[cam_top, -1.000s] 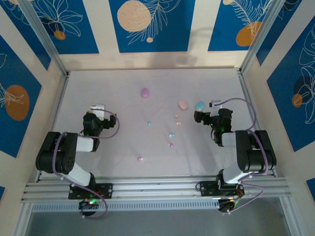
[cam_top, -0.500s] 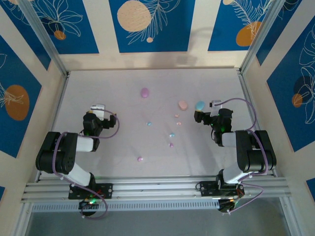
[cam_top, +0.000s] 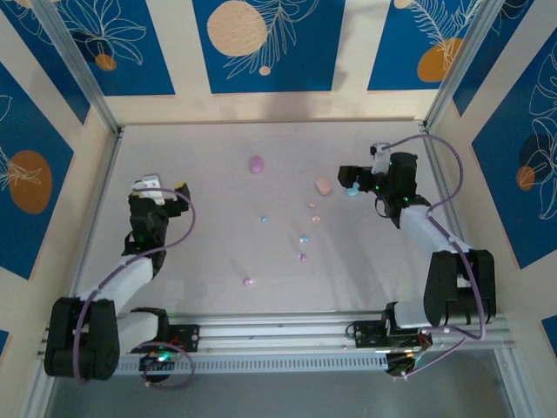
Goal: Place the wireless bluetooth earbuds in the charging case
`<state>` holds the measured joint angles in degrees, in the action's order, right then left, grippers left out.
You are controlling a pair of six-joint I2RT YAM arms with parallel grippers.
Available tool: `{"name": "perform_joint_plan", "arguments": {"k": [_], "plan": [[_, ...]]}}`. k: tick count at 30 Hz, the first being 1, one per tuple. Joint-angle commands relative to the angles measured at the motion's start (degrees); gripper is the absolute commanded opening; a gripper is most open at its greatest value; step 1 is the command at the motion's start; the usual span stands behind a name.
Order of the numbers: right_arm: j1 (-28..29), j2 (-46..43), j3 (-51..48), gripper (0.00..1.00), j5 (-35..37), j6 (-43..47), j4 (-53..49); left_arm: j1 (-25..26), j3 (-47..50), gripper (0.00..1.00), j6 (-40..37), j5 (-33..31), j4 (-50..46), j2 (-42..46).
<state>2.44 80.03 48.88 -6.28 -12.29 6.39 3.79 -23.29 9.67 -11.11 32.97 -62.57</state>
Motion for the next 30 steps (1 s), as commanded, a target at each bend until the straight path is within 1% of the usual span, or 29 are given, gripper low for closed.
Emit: {"name": "perform_joint_plan", "arguments": {"k": [1,3,5,6,7,9,11,14,16,17,21,26,30], "plan": [[2.80,5.73,5.38,0.96,-6.54,-3.66,-16.05,-0.45,-2.64,1.00,7.56,6.78,-9.11,3.37],[4.95,9.82,9.67,0.93,-5.77,-2.02,-19.15,-0.46,-2.95,1.00,11.51,14.19,-10.23,4.11],[6.54,14.02,14.25,0.91,-2.11,-0.68,-23.09,-0.37,-2.82,1.00,14.94,21.07,-9.63,3.80],[7.11,16.34,16.98,0.87,-0.67,-0.14,-25.34,-0.41,-2.88,1.00,17.13,23.18,-9.96,3.52],[7.39,18.23,19.31,0.85,0.52,0.14,-27.34,-0.37,-2.90,1.00,19.16,24.59,-10.42,3.21],[7.98,22.36,23.78,0.82,2.92,1.08,-30.50,-0.19,-2.88,1.00,22.06,29.11,-10.42,2.33],[8.76,25.63,27.41,0.82,5.32,2.54,-32.85,0.15,-2.62,1.00,23.87,31.90,-10.16,2.01],[10.29,30.39,33.18,0.81,8.21,5.41,-36.39,0.67,-0.62,1.00,26.39,33.20,-6.71,2.69],[11.07,33.61,36.84,0.77,10.14,7.15,-38.80,0.69,0.16,1.00,26.70,34.14,-4.71,2.89],[11.42,35.10,38.73,0.77,11.03,7.90,-40.06,0.64,0.39,1.00,26.58,34.56,-3.91,2.80],[12.32,39.05,43.06,0.77,15.09,9.89,-42.26,0.78,0.36,1.00,26.20,34.66,-4.04,2.71],[12.59,41.38,44.93,0.74,15.51,11.61,-43.73,0.78,-1.30,1.00,25.46,35.32,-6.91,2.06],[12.68,42.78,45.66,0.65,14.37,13.18,-44.56,0.78,-1.98,1.00,25.55,35.61,-7.35,1.27]]}}
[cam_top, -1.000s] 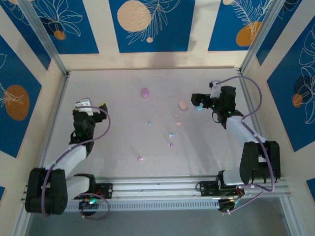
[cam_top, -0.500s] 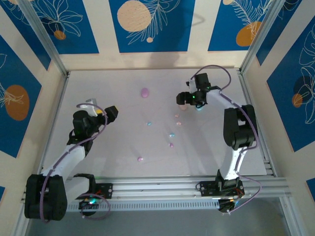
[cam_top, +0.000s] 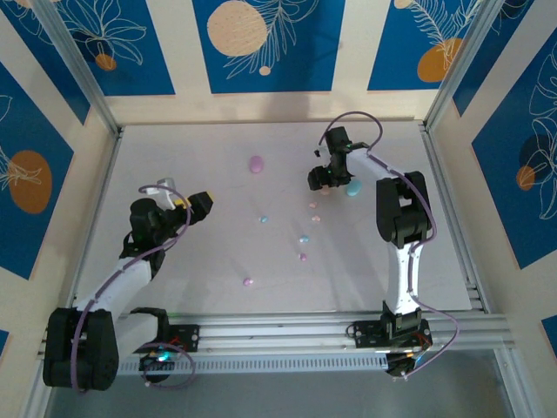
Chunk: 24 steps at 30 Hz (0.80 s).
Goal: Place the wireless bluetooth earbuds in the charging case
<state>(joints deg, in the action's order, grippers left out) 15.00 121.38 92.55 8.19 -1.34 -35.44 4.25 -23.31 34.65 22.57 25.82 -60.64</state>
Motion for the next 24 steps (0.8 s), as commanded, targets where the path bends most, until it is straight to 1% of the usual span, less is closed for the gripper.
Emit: {"name": "perform_joint_plan", "arguments": {"k": [1,6,7,8,12,14,18,22,23,24], "plan": [[0.12,1.78,2.22,0.64,0.03,2.40,-3.03,0.32,-2.00,1.00,0.64,2.18,0.11,-0.77],[0.33,2.54,2.15,0.63,0.43,3.97,-3.01,0.27,-1.48,1.00,2.46,1.53,2.28,-1.14],[0.40,2.71,2.19,0.60,0.30,4.44,-2.97,0.32,-1.47,1.00,2.70,1.47,2.52,-1.19],[0.45,2.95,2.24,0.59,0.33,4.90,-2.97,0.31,-1.39,1.00,3.06,1.34,2.80,-1.22],[0.48,3.85,2.37,0.58,1.20,6.00,-2.80,0.32,-1.72,1.00,3.95,1.51,3.31,-1.32],[0.48,4.03,2.28,0.57,1.56,6.39,-2.30,0.32,-2.12,1.00,4.80,1.68,2.52,-1.38],[0.42,4.28,1.82,0.53,1.05,7.34,-1.13,0.31,-4.64,1.00,5.45,1.63,-2.79,-1.63],[0.53,4.91,2.28,0.52,1.39,8.44,-1.60,0.32,-5.21,1.00,5.51,2.15,-3.23,-1.53],[0.51,4.92,2.28,0.48,1.33,8.66,-1.65,0.32,-5.33,1.00,5.75,2.51,-3.24,-1.58],[0.55,4.85,2.24,0.42,1.09,8.81,-1.65,0.32,-5.51,1.00,6.03,2.88,-3.32,-1.73]]}}
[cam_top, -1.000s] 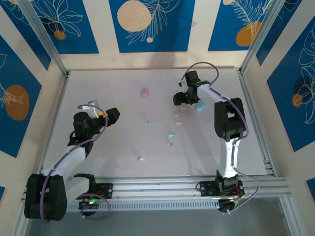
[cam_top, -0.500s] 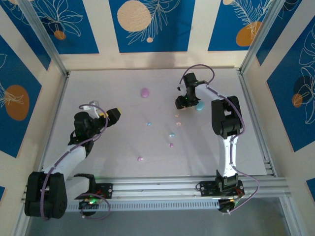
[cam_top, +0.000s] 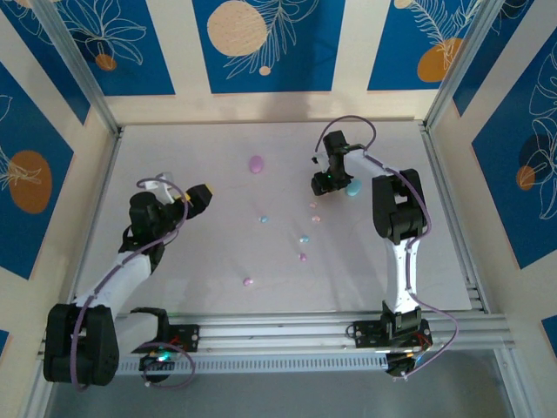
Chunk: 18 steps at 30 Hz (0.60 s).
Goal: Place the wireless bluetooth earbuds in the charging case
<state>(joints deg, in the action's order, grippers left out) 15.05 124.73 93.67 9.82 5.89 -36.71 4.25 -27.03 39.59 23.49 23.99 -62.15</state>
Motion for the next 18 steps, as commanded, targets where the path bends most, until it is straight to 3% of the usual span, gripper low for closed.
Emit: {"name": "perform_joint_plan", "arguments": {"k": [1,5,10,18], "plan": [[0.50,1.28,0.96,0.39,-0.75,1.54,-0.38,0.32,-2.12,1.00,1.36,2.58,-1.70,-0.42],[0.89,-2.59,-1.61,0.34,-1.36,0.88,2.14,0.71,-3.21,1.00,3.53,3.11,-2.02,-0.52],[1.09,-14.17,-8.22,0.29,-4.43,-0.53,8.44,2.09,-4.01,1.00,6.25,1.48,-2.32,0.86],[4.08,-42.05,-29.94,0.28,-24.71,1.59,27.71,10.57,-10.34,1.00,5.64,3.88,-3.99,0.43]]}}
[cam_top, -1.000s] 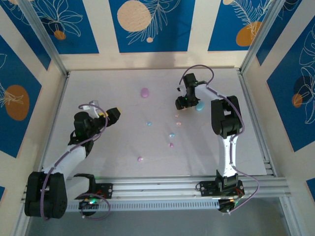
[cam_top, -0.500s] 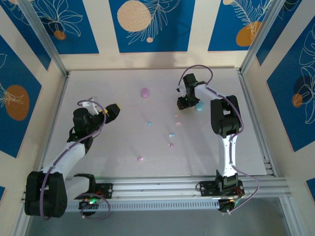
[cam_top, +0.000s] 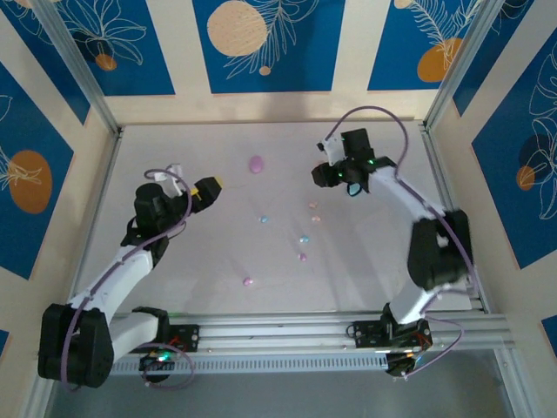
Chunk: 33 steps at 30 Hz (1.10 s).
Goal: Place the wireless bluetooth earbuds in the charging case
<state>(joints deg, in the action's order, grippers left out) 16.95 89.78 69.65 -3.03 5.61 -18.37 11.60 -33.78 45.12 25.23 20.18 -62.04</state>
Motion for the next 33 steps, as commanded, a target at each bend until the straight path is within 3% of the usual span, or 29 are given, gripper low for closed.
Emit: {"name": "perform_joint_plan", "arguments": {"k": [1,7,14,27,33], "plan": [[3.10,-9.88,-8.60,0.28,-13.51,3.09,11.51,4.90,-4.74,1.00,-0.18,2.50,-0.30,-0.08],[9.87,-23.60,-21.06,0.27,-14.51,9.88,19.98,16.27,-11.76,0.99,-2.84,3.01,-1.08,-4.77],[14.42,-29.28,-25.93,0.27,-9.72,12.94,21.43,24.94,-18.77,0.91,-6.48,4.06,-3.64,-11.68],[14.78,-29.57,-26.83,0.26,-8.02,11.80,22.10,29.95,-23.64,0.64,-8.69,3.49,-8.21,-17.64],[14.78,-29.57,-27.00,0.26,-7.89,12.14,22.24,30.32,-24.58,0.37,-7.15,3.03,-8.15,-19.47]]}}
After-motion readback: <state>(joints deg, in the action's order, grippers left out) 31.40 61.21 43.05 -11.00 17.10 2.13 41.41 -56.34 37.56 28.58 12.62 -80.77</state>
